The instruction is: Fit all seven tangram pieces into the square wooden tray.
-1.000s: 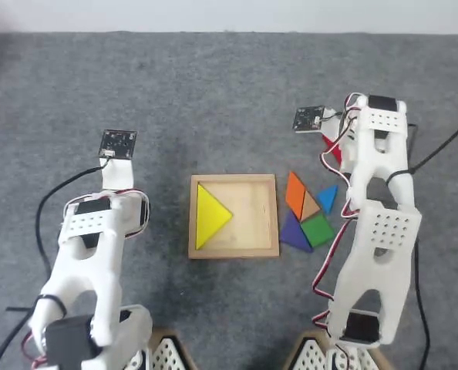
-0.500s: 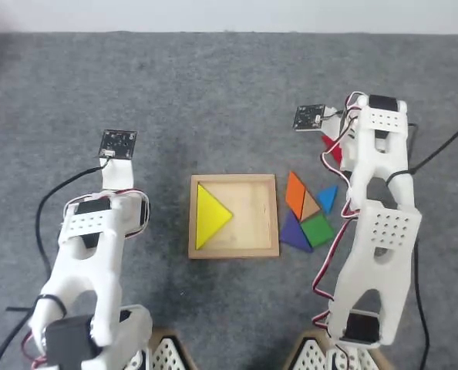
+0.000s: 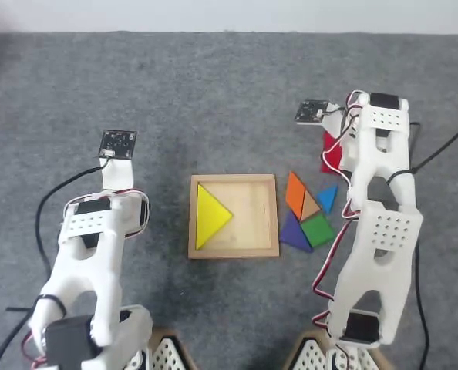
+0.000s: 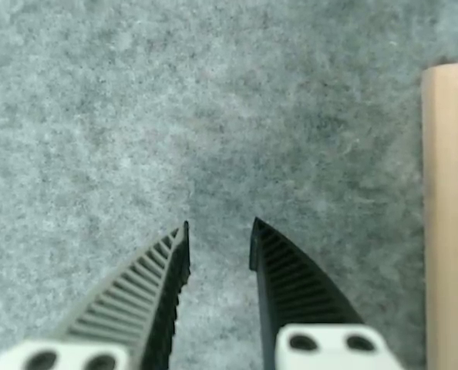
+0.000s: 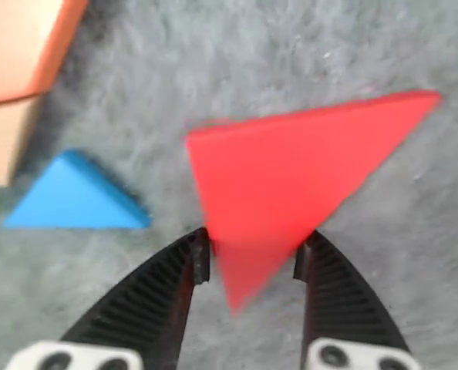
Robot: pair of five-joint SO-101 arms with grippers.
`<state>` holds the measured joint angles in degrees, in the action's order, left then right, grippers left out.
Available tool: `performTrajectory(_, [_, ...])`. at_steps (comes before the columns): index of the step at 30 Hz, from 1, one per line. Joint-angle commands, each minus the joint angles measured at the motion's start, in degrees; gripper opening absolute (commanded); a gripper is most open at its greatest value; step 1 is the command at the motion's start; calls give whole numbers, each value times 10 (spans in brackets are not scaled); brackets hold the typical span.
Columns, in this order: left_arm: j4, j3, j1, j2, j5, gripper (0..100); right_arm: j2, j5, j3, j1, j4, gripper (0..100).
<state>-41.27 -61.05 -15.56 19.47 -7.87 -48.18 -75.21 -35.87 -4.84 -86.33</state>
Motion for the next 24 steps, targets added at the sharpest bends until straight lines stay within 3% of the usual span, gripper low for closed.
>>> performTrajectory(1, [11,2,4,4,-4,123,51,48,-12,-2,-34,173])
performTrajectory(4, [11,2,4,4,-4,123,61,118,-12,0,-39,215])
performTrajectory(11, [11,2,4,4,-4,123,85,295,-12,56,-36,462])
performTrajectory(13, [11,2,4,4,-4,123,89,346,-12,72,-36,493])
performTrajectory(19, [11,2,4,4,-4,123,55,452,-11,92,-15,462])
performTrajectory(24, [11,2,4,4,-4,123,-2,460,-11,89,40,418])
